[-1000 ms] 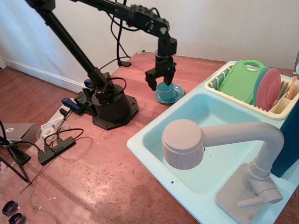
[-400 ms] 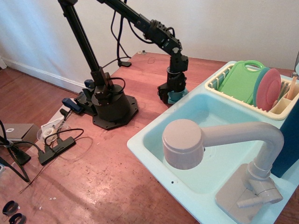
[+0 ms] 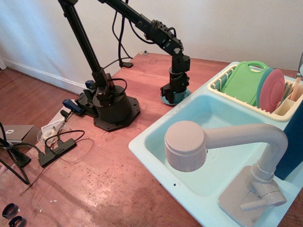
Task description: Put cup from anywhere into sink
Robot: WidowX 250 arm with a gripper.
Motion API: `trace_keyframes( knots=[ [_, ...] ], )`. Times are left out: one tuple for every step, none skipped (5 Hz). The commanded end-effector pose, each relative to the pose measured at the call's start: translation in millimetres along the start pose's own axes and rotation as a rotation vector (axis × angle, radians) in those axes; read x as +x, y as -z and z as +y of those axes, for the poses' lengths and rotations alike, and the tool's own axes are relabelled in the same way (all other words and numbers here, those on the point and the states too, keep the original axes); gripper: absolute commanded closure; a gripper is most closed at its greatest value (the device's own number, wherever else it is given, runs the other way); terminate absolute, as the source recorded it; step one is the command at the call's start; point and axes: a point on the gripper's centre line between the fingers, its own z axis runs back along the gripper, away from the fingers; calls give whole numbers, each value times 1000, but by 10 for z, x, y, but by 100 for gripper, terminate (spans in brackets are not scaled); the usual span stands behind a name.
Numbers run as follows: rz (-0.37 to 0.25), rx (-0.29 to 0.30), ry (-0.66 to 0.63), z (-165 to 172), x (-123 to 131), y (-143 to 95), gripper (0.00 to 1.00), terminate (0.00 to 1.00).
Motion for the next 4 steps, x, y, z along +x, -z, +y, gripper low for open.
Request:
trace_keyframes(
  knots=[
    [7,23,15,56,-99,-316,100,0],
    [40,77,33,99,-181,-821,100,0],
    [76,147,36,74,-254,-1321,100,0],
    [81,194,48,-15,-195,-1826,100,0]
  ],
)
